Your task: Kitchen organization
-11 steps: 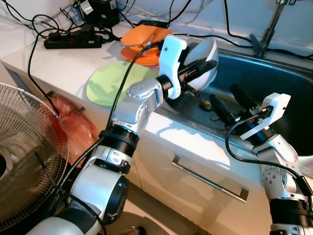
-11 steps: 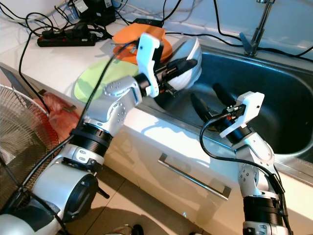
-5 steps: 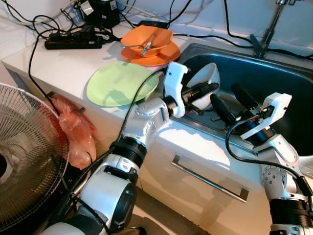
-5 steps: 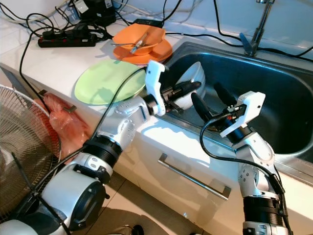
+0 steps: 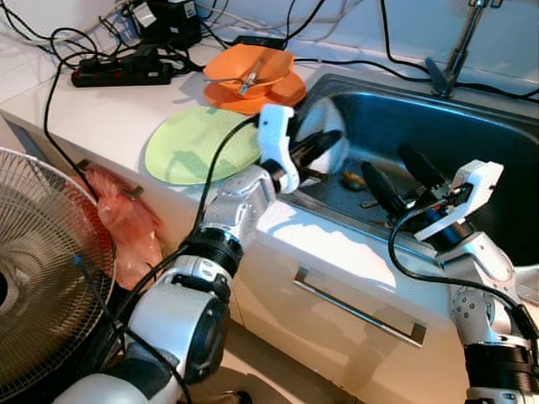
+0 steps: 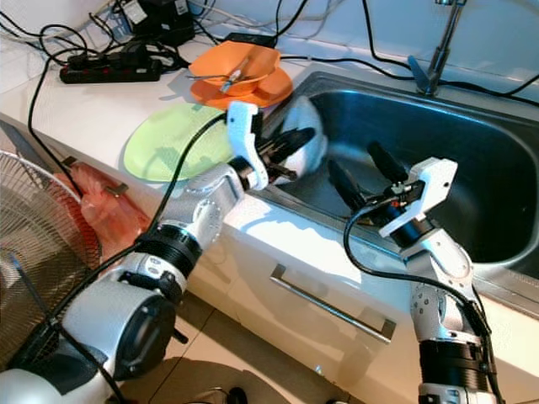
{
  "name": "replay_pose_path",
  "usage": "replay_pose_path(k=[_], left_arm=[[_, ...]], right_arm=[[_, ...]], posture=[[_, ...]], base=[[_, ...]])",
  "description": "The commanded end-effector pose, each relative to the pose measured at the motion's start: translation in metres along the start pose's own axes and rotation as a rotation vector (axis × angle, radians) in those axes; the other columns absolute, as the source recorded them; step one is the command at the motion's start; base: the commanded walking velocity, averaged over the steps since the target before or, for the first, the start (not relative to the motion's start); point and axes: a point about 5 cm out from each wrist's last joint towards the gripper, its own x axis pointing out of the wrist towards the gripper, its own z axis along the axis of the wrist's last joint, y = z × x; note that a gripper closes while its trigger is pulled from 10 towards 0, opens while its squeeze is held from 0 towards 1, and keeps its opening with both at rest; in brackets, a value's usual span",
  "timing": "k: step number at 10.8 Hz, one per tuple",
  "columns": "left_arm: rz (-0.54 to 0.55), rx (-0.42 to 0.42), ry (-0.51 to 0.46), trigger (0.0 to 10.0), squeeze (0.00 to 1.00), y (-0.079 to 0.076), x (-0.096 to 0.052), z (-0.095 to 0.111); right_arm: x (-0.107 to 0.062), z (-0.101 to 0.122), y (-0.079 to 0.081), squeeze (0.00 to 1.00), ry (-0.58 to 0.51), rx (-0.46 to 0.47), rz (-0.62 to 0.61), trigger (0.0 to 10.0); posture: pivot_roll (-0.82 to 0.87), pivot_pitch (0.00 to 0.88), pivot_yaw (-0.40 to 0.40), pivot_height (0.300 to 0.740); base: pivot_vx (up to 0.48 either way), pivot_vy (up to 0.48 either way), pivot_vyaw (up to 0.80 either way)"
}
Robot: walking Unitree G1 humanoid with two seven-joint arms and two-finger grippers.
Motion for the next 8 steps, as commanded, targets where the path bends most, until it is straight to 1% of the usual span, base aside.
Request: replay_pose_path(k=[1,2,3,6,7,8], left_arm=[[0.046,0.005,-0.021,10.0,0.0,0.008,-0.002,0.006],[0.076,-0.006,-0.005,10.0,0.0,0.011,-0.004,0.001],[0.086,-0.022,-0.003,10.0,1.0,0.012,-0.004,-0.001],[0.098,-0.014,0.004,10.0,1.0,0.013,-0.005,-0.004],[0.096,0.009,0.003,10.0,0.0,0.013,-0.005,-0.003],[0.097,0.053,0.001,10.0,0.0,0.012,-0.004,-0.001]], right_arm=[[-0.01,-0.018,0.001,0.0,0.055,0.056,-0.029,10.0],[-0.01,-0.018,0.002,0.0,0.058,0.058,-0.026,10.0],[-0.01,-0.018,0.002,0.0,0.058,0.059,-0.025,10.0],[-0.01,-0.02,0.003,0.0,0.064,0.063,-0.022,10.0],[-0.009,-0.02,0.004,0.0,0.065,0.065,-0.019,10.0],[-0.009,-0.02,0.004,0.0,0.066,0.066,-0.018,10.0]], posture=[[-0.04,0.093,0.132,0.74],[-0.05,0.097,0.132,0.74],[-0.05,0.098,0.132,0.74],[-0.04,0.103,0.128,0.74],[-0.04,0.103,0.128,0.74],[-0.04,0.103,0.128,0.74]], base=[[0.0,0.0,0.0],[0.0,0.0,0.0],[0.0,0.0,0.0],[0.0,0.0,0.0],[0.0,0.0,0.0],[0.0,0.0,0.0]])
